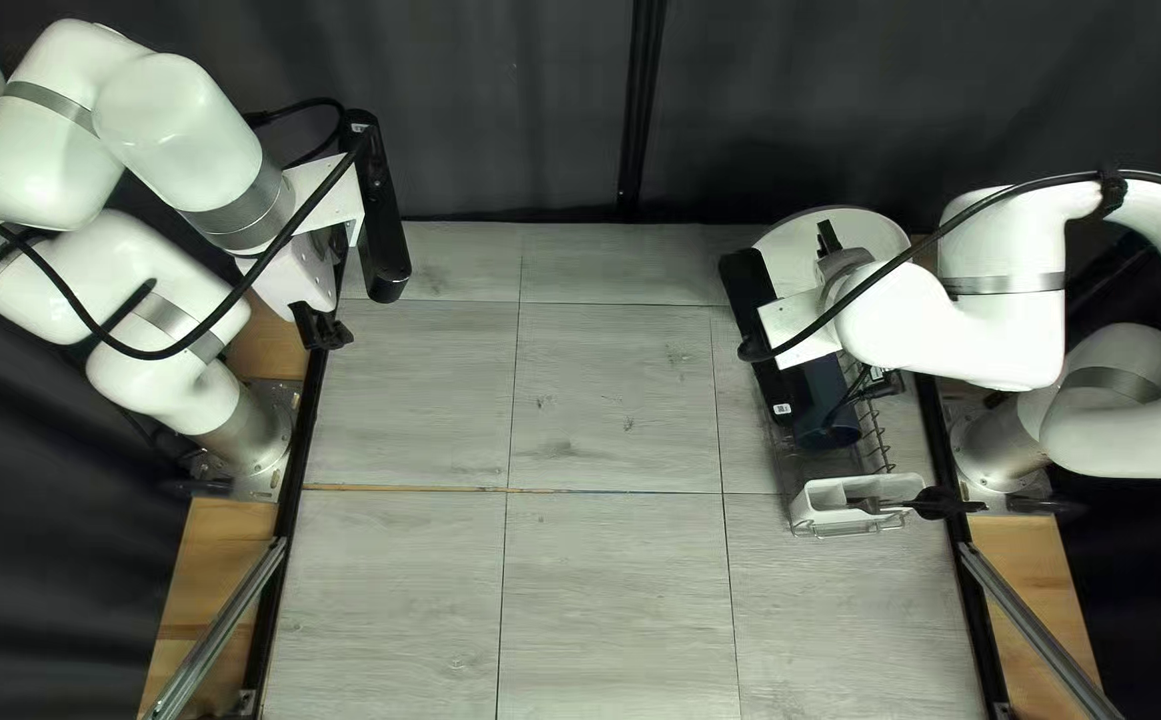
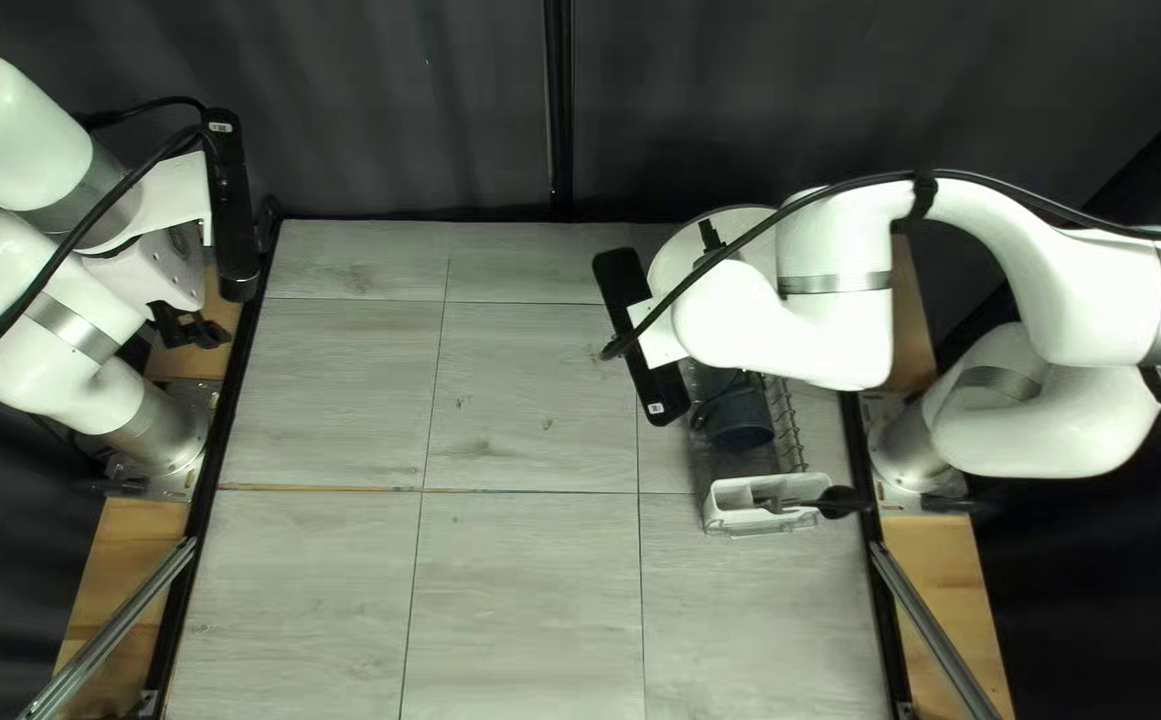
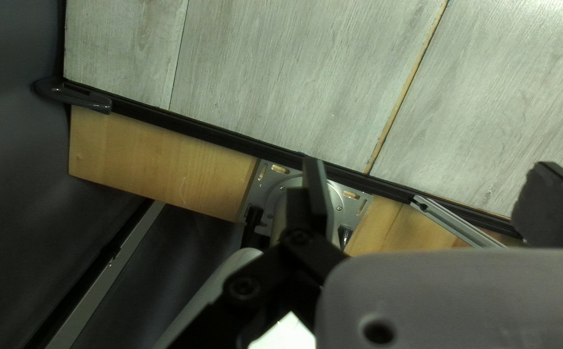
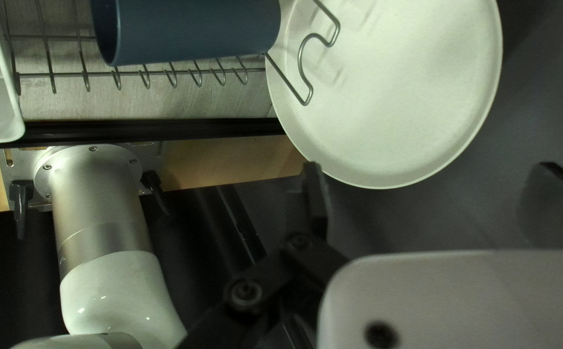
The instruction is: Pick up and place plate onto table. Place down one fork to the left of the plate. Place spoon and knife to the right of the plate. Place cup above the knife and spoon
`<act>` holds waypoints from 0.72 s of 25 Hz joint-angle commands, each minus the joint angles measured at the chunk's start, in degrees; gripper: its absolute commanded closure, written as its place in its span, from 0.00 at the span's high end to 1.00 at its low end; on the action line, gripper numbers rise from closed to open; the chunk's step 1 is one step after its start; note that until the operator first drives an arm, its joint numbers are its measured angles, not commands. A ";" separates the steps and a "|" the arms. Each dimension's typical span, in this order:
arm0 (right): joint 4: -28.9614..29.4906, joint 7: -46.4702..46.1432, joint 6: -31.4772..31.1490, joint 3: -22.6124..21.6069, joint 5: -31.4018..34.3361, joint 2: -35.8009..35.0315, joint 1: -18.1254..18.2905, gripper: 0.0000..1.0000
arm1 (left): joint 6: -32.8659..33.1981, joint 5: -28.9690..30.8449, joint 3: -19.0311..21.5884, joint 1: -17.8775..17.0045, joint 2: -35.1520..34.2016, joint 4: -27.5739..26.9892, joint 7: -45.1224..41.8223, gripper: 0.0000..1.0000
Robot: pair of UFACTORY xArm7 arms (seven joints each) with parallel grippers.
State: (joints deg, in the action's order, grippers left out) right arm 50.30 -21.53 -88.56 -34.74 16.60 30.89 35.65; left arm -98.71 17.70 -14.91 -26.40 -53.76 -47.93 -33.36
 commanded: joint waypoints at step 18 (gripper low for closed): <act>-16.08 -3.91 21.75 11.29 9.25 9.66 2.34 1.00 | 0.00 0.00 0.00 0.00 0.00 0.00 0.00 1.00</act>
State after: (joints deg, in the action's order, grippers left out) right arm 34.23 -25.44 -66.82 -23.45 25.83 40.55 37.98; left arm -98.71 17.70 -14.91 -26.40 -53.76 -47.93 -33.36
